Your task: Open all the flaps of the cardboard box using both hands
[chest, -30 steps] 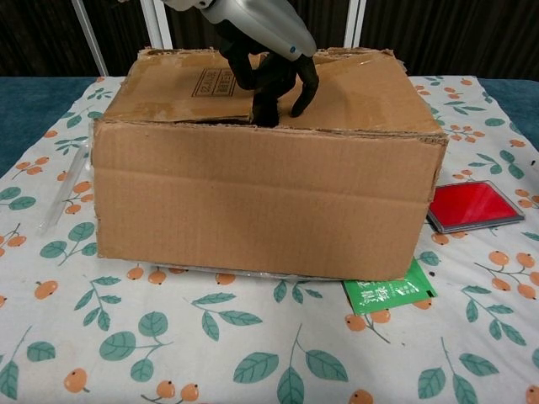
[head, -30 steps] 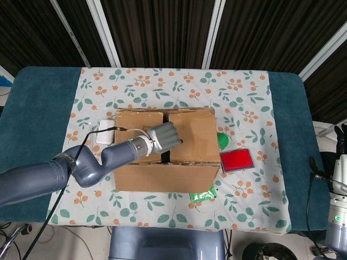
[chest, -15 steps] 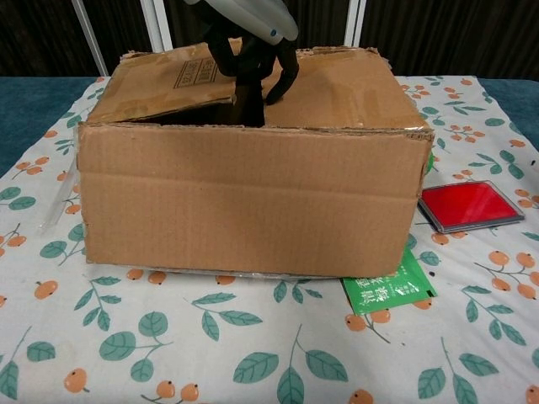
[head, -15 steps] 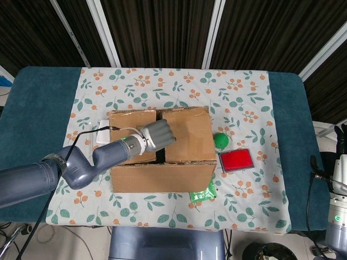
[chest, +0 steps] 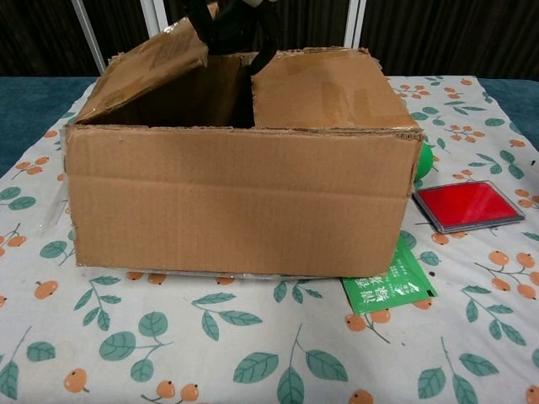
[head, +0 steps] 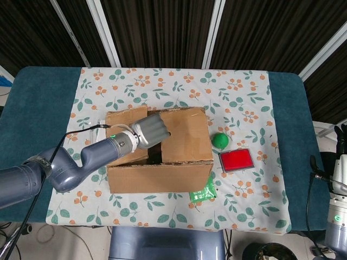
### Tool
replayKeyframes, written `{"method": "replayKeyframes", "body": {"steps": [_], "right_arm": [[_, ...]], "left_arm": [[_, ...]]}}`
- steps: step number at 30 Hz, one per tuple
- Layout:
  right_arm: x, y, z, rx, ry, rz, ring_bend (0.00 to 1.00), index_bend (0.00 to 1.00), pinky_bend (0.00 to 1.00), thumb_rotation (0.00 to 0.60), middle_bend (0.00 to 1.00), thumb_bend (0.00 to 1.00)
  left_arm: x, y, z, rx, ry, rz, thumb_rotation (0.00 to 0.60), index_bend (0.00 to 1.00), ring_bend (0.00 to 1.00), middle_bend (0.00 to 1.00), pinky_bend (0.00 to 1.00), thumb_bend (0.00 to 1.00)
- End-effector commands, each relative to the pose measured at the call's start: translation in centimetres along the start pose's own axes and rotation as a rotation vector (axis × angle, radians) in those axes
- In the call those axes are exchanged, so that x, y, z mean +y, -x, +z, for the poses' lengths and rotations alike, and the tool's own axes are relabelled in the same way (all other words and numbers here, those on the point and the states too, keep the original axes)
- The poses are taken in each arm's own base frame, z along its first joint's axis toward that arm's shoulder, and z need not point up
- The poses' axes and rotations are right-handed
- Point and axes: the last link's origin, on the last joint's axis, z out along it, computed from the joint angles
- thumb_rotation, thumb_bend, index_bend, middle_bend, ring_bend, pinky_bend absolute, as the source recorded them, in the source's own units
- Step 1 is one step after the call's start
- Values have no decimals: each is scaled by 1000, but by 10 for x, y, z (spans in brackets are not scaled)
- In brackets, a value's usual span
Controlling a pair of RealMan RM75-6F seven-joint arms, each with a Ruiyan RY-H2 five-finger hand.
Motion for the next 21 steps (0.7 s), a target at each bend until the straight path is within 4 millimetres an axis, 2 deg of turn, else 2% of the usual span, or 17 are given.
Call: {"method": "replayKeyframes", "body": {"steps": [1,21], "right_arm": [[-1,0,-1,1,-3,5,0,5,238,600,0,402],[-2,2,-2,1,-7,16,0,10,238,600,0,402]], "left_arm": [[-5,-7,-9,15,-17,-8,600,383,460,659,484,1000],[-28,-18,-66,40,-101,-47,600,387,462,663,485,1000]]}}
